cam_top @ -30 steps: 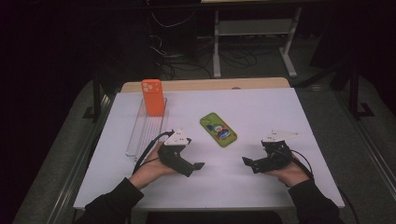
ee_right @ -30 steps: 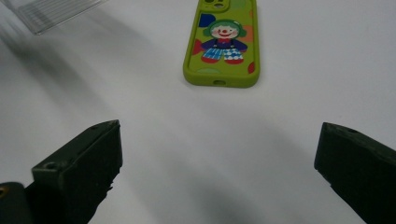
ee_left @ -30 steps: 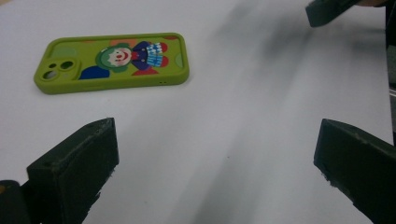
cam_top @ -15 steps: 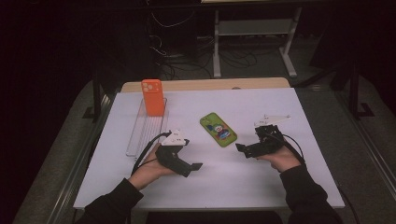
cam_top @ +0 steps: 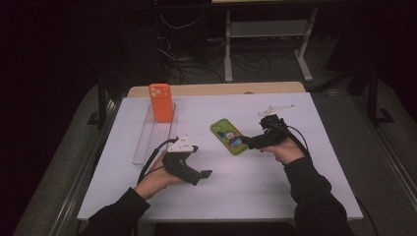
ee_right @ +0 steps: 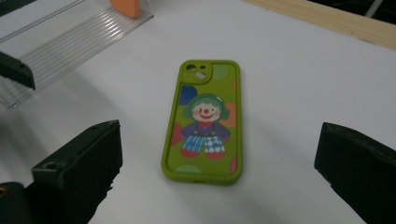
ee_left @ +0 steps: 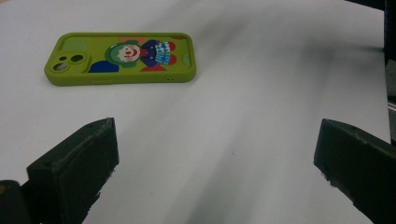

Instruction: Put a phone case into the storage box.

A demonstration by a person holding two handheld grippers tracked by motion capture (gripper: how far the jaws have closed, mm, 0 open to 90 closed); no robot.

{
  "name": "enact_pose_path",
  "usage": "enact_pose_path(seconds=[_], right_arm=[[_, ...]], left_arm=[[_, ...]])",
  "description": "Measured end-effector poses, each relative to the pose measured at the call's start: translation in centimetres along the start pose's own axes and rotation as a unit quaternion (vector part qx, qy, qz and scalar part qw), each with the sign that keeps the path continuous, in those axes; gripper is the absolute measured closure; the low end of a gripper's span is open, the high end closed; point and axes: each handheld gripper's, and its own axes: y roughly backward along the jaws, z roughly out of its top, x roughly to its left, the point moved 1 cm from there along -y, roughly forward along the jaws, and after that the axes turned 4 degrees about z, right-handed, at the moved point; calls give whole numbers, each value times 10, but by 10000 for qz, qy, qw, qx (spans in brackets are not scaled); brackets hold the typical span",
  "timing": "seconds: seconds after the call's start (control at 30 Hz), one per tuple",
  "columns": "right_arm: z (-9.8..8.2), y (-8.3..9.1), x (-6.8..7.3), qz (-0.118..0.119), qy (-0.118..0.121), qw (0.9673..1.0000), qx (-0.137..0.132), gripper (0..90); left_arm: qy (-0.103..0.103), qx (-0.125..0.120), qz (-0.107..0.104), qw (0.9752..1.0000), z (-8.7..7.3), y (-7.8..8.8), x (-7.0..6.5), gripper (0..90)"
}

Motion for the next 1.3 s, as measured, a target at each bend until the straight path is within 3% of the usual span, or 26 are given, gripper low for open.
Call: enact_pose_path(seconds=[0.17, 0.27, 0.3, 0.87, 0.9, 0.97, 1.03, 1.13, 1.17, 1.23, 1.3], right_arm=[[13, -6, -1, -29, -25, 10000, -20, 0], [20, -10, -2, -68, -29, 10000, 22, 0], [22, -12, -3, -91, 1, 10000, 19, 0], [53, -41, -1, -131, 91, 9998, 120, 0], [54, -42, 0, -132, 19, 9997, 185, 1], [54, -45, 0, -140, 112, 9995, 248, 0], [54, -50, 3, -146, -31, 9994, 321, 0], [53, -56, 0, -157, 124, 9987, 461, 0], [52, -59, 2, -159, 13, 9987, 482, 1], [51, -63, 1, -159, 9, 9982, 583, 0], [49, -67, 0, -170, 86, 9971, 741, 0]], left_arm=[[32, 40, -36, 10000, 0, -1, -1, 0], [-21, 67, -46, 10000, 0, -1, -1, 0], [-129, 139, -29, 9998, 0, 0, 1, 0], [9, 106, -69, 9999, 0, -2, -2, 0], [3, 127, -68, 9999, 0, -1, -2, 0], [2, 129, -74, 9999, 0, -1, -2, 0], [-21, 130, -72, 9999, 0, -1, -2, 0], [0, 134, -58, 9999, 0, -1, -2, 0], [173, 26, -86, 9998, 0, -3, -4, 0], [10, 69, -91, 9999, 0, -2, -2, 0], [61, 81, -86, 9999, 0, -3, -3, 0]])
